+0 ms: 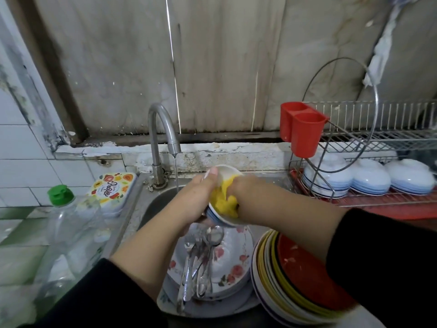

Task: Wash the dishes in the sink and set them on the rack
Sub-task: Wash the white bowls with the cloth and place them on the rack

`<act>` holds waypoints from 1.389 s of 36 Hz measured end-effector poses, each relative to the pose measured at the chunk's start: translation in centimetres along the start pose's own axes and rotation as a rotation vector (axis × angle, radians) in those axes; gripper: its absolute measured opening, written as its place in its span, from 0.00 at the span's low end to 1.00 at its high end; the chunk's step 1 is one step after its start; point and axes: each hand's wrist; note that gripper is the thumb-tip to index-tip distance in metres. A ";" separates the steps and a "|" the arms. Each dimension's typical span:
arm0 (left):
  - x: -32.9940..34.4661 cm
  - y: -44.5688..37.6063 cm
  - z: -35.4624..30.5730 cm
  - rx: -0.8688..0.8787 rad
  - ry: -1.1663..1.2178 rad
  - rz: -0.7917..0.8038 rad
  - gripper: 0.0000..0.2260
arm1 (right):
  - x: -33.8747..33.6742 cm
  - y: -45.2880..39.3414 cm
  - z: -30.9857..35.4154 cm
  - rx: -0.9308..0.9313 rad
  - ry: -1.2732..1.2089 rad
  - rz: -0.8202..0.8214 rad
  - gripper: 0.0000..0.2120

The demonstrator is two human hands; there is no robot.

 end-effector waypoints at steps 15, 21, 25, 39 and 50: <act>-1.0 0.0 -4.1 0.087 0.019 -0.059 0.04 | -3.5 2.9 -4.6 -0.337 0.604 0.281 0.45; 0.8 0.1 -4.8 0.132 0.139 -0.209 0.04 | -1.4 1.6 -2.5 -0.444 0.177 -0.260 0.16; 3.6 1.3 -3.4 0.186 0.333 -0.203 0.11 | 1.0 0.8 -1.2 -0.296 -0.021 -0.312 0.11; 2.2 1.8 -4.0 0.157 0.433 -0.078 0.14 | 1.3 1.7 -3.2 -0.511 -0.031 -0.506 0.12; 3.2 2.2 -5.1 0.200 0.429 -0.236 0.15 | 1.4 1.3 -2.3 -0.456 -0.028 -0.603 0.09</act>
Point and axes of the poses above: each hand's wrist, its own y-axis away from the middle knuckle, its own x-axis out of the palm, z = x × y, and after that the axes turned 7 degrees about -y, right-handed
